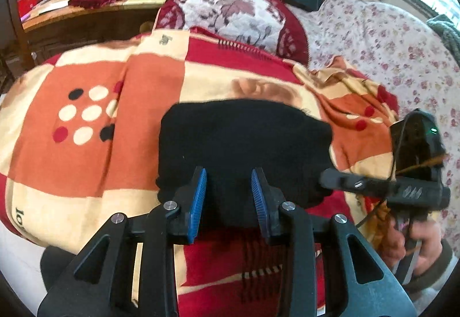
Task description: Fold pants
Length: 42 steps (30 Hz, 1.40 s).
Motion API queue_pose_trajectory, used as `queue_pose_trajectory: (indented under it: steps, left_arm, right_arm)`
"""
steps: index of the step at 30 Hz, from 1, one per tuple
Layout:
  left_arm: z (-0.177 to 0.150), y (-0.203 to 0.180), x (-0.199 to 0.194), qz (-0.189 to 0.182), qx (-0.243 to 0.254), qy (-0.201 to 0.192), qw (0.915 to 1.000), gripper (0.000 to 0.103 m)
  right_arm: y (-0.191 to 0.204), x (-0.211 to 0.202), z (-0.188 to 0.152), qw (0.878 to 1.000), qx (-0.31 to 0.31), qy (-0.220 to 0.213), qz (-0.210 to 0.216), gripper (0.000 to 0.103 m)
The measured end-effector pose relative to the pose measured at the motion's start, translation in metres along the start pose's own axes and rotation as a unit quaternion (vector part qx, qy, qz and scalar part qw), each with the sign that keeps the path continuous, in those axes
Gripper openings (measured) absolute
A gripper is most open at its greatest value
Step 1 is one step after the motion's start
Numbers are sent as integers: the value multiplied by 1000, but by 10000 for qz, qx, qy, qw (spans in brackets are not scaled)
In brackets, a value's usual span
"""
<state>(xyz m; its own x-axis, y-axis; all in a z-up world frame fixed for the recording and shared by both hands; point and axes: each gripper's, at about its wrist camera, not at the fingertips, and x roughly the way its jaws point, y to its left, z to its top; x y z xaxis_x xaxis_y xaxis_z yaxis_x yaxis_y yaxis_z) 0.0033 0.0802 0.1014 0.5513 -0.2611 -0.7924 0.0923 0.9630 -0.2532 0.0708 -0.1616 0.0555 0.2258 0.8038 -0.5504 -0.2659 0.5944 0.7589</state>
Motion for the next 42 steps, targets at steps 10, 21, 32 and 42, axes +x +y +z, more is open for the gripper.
queue_pose_trajectory:
  steps: [10, 21, 32, 42]
  left_arm:
    - [0, -9, 14, -114, -49, -26, 9999, 39]
    - [-7, -18, 24, 14, 125, 125, 9998, 39]
    - [-3, -26, 14, 330, 280, -84, 9990, 39]
    - [-6, -25, 30, 415, 196, -4, 9989, 39]
  right_arm:
    - [35, -5, 18, 9822, -1441, -101, -1200, 4]
    - [3, -6, -6, 9741, -1124, 173, -1952, 5]
    - [-8, -15, 22, 9911, -112, -349, -1278, 56]
    - [3, 19, 36, 9799, -943, -339, -1726, 12]
